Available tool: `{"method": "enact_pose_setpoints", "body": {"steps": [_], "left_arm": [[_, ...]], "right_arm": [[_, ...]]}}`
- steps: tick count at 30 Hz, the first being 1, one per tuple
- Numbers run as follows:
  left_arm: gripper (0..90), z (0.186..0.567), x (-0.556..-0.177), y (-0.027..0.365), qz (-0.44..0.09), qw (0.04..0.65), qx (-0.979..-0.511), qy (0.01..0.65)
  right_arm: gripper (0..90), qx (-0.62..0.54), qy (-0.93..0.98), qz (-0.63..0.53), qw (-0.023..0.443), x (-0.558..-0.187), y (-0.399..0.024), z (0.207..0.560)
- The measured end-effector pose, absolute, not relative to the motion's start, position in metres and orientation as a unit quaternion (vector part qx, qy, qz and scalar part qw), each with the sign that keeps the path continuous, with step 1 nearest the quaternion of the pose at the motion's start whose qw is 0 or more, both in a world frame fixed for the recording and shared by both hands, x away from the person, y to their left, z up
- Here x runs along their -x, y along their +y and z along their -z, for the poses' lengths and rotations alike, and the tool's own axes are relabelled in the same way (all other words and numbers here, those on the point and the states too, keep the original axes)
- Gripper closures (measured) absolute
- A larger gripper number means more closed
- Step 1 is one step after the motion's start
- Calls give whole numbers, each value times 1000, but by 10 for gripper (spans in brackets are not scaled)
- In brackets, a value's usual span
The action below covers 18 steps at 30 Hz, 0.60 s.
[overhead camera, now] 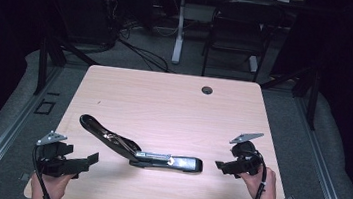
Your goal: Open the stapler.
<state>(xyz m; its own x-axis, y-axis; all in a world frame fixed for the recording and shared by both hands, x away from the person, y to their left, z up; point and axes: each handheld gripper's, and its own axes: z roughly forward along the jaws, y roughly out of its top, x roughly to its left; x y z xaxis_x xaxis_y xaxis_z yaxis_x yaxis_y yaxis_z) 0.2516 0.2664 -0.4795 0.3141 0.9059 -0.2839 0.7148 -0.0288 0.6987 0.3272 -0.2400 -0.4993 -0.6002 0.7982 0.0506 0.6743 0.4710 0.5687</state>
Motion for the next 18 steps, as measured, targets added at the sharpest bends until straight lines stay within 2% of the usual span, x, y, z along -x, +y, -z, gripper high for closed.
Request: {"method": "enact_pose_setpoints", "body": {"steps": [4,6,9,12,15,18], "left_arm": [[2,485,-255,270,-106,390,-715,570],[2,489,-258,271,-90,391,-717,570],[2,491,-260,272,-78,395,-717,569],[2,489,-259,272,-89,396,-716,567],[1,488,-258,272,-95,393,-718,566],[1,488,-259,273,-91,392,-720,566]], "right_arm": [[146,-450,847,-266,101,-331,-250,502],[142,-456,845,-268,83,-332,-254,502],[121,-462,844,-257,92,-331,-260,501],[84,-469,839,-258,98,-331,-269,498],[90,-479,832,-259,108,-330,-279,495],[146,-483,827,-259,126,-329,-286,493]]}}
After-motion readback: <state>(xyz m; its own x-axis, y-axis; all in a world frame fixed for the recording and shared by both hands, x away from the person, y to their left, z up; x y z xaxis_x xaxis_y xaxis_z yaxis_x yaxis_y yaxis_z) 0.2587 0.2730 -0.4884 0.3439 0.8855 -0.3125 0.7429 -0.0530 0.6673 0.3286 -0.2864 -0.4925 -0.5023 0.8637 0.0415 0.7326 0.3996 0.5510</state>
